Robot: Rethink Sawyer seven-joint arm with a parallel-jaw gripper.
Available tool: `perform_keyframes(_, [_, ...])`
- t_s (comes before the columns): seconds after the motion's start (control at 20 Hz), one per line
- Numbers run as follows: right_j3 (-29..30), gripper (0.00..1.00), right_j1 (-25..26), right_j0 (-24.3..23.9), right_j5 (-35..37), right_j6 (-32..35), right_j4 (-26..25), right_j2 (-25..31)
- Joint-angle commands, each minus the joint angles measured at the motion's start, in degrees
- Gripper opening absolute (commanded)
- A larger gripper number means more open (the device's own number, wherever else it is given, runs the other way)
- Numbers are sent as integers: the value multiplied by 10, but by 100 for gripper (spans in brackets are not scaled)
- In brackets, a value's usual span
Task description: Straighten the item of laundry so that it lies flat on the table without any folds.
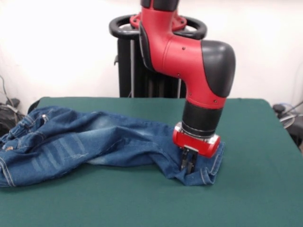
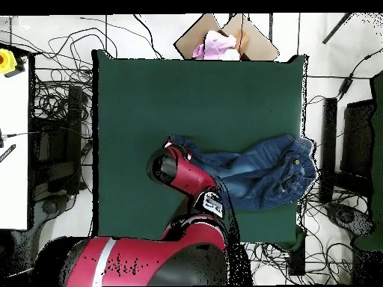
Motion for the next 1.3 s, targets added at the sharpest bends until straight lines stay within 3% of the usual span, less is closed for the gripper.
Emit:
perform_keyframes(0.05, [-60,0,64,-2,58,119,34,162])
perform_keyframes(0.3, [-47,0,35,-3,86,126,41,172])
perform_keyframes(0.55, [-36,0,32,-37,80,109,22,214])
perform_keyframes(1.1, [-76,0,36,45,96,144,78,152])
perform_keyframes(1.3, [-80,0,43,40,74,137,84,174])
